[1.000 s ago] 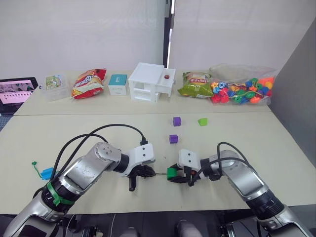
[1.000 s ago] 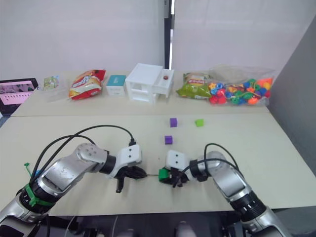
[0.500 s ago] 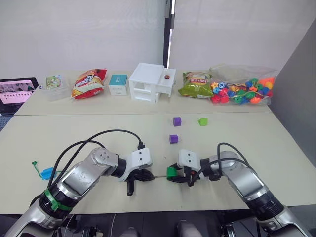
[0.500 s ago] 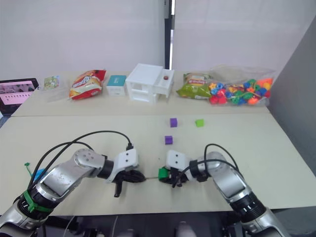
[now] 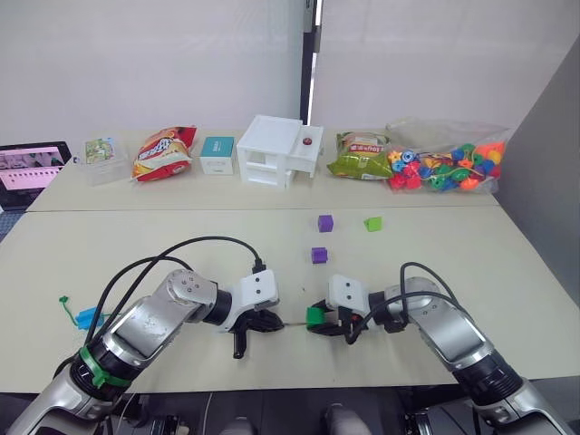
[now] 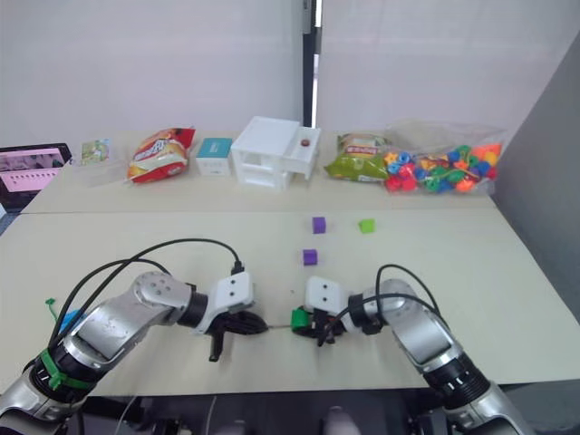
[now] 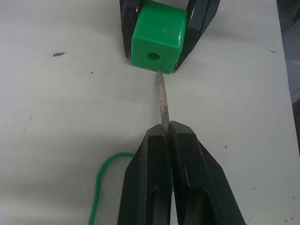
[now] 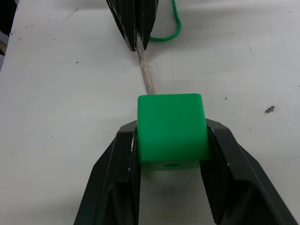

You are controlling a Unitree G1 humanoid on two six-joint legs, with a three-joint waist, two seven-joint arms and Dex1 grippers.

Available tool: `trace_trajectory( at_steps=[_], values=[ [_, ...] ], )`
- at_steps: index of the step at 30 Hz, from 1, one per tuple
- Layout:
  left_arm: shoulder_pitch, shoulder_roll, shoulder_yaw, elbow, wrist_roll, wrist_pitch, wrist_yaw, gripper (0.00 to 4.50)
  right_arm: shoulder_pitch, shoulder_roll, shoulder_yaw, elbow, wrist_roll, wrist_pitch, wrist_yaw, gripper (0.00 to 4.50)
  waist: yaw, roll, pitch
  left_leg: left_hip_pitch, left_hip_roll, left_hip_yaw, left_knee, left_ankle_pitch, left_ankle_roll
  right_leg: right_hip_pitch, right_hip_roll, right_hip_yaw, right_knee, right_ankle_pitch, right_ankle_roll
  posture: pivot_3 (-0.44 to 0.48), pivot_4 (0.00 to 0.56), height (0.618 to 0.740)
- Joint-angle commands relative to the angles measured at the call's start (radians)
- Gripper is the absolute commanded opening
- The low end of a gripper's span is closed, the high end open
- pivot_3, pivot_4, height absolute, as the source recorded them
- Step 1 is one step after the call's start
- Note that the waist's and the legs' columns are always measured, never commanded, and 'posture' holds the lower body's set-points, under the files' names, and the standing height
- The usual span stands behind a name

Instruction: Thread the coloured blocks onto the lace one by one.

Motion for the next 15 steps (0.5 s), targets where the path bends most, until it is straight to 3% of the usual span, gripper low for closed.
trace_trajectory(
  at_steps=[1,15],
  values=[
    [-0.025,0.014,0.019,-0.019,0.010,-0.012,-0.001,0.00,0.012,-0.007,0.021,-0.011,-0.003,-0.002,0.006,1.20,0.000,0.000,0.000,0.000,0.000,0.000,0.000,0.000,0.000,0.000,0.000,0.000,0.000,0.000,0.000,0.000,0.150,0.740],
    [-0.030,-0.014,0.027,-0.019,0.001,-0.004,0.008,0.00,0.017,-0.006,0.018,-0.018,-0.001,0.007,-0.004,1.20,0.000,0.000,0.000,0.000,0.000,0.000,0.000,0.000,0.000,0.000,0.000,0.000,0.000,0.000,0.000,0.000,0.150,0.740]
  ],
)
